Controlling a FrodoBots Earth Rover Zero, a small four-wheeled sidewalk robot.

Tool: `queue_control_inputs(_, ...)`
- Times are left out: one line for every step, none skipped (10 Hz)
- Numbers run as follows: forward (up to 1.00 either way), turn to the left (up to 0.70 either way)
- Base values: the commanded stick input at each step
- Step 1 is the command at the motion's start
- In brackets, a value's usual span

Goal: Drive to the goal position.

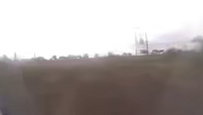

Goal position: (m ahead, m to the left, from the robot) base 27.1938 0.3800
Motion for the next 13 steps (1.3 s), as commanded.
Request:
queue_control_inputs(0.70,0.00)
queue_control_inputs(0.70,0.00)
queue_control_inputs(0.70,0.00)
queue_control_inputs(0.70,0.00)
queue_control_inputs(0.70,0.00)
queue_control_inputs(0.70,0.00)
queue_control_inputs(0.70,0.00)
queue_control_inputs(0.70,0.00)
queue_control_inputs(0.70,0.00)
queue_control_inputs(0.70,0.00)
queue_control_inputs(0.70,0.00)
queue_control_inputs(0.70,0.00)
queue_control_inputs(0.70,0.00)
